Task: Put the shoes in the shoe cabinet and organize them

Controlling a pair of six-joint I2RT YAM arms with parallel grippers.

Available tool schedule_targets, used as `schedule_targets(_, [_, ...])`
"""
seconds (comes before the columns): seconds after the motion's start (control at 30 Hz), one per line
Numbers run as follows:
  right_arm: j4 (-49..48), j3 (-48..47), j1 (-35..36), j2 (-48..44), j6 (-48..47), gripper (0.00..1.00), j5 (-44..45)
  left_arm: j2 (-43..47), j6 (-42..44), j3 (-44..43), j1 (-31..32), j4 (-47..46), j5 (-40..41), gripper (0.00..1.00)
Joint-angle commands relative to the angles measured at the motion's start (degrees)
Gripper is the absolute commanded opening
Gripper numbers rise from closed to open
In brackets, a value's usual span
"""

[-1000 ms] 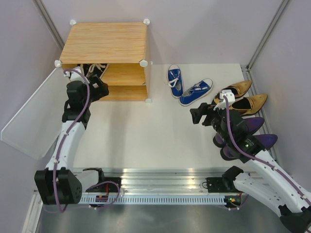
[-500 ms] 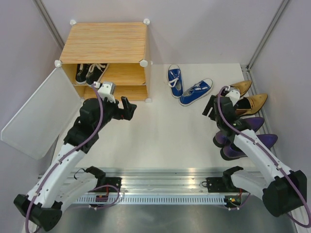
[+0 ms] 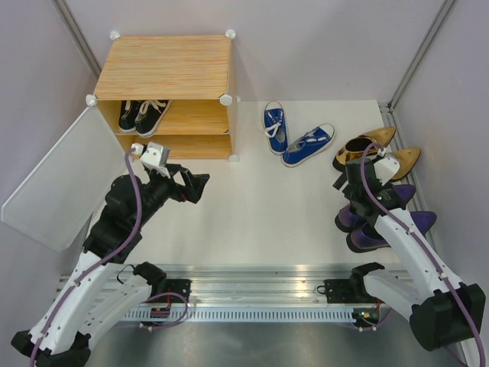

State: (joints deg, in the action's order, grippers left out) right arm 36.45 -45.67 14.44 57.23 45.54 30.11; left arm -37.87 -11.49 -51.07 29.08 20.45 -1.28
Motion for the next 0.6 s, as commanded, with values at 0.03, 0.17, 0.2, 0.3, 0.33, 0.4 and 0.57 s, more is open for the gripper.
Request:
schedule_targets(0.03, [3.0,1.2,-0.9,0.0,3.2,0.90,2.4,5.0,0.6,0.8,0.7,-1.6,5.1,0.99])
schedule_targets(0.17, [-2.1,4.4,-3.1,2.9,1.7,0.86,-0.2,5.7,0.9,1.4,0.9,-2.1,6.9,0.99])
schedule_targets(0.2, [-4.8,5.8,-3.7,3.7,1.3,0.84,-2.4,5.6,0.8,1.4,0.9,-2.1,7.1,0.99])
schedule_targets(0.3, [-9.9,8.3,-5.0,8.0,0.8,0.72,-6.0,5.8,1.2,1.5,0.9,-2.2,8.6,0.99])
schedule_targets(0.33, [-10.8,8.8,-5.0,10.1,0.8,0.68,-7.7,6.0,1.5,1.3,0.9,-2.1,9.4,0.98])
schedule_targets(0.4, [-12.5,9.9,-5.1,11.7,1.0,0.50,-9.4,6.8,2.0,1.6,0.9,-2.0,12.0,0.98])
schedule_targets(0.57, [-13.7,11.0,-5.1,10.8,0.9,0.05,-12.6,7.7,2.8,2.0,0.9,-2.3,15.4,0.98])
